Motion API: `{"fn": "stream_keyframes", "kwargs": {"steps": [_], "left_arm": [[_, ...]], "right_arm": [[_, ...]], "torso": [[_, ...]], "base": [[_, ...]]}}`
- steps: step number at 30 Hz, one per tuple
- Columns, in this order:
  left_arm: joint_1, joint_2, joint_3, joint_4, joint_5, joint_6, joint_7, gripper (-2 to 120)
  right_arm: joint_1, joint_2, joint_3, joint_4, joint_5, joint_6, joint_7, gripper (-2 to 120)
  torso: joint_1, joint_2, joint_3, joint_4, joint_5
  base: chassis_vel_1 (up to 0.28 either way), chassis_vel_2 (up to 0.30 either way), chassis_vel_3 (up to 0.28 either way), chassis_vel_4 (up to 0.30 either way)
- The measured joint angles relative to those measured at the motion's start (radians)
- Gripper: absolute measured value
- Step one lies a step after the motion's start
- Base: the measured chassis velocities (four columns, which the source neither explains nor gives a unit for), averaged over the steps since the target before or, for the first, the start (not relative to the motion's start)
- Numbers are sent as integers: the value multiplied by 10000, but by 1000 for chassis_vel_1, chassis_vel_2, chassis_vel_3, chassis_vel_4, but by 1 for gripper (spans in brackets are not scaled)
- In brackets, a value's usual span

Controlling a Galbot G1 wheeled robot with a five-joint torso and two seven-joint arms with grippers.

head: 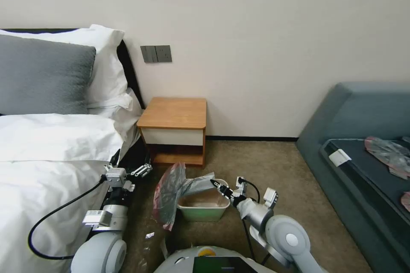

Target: Pick up the garbage bag from the table and place it over the trash can.

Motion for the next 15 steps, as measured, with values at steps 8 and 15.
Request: {"fn": "stream_keyframes", "kwargs": {"steps": [8, 15], "left_arm": [[-7, 20, -16, 6, -15, -64, -20, 100], [6, 21, 34, 1, -23, -78, -63, 100]], "right_arm": [[-442, 15, 403, -35, -335, -204, 122, 37], [-939, -23, 775, 304, -357, -242, 579, 60]], "torso": [[0, 0, 0, 0, 0], [0, 0, 0, -1, 0]], "base": [[0, 0, 0, 0], [0, 0, 0, 0]]}}
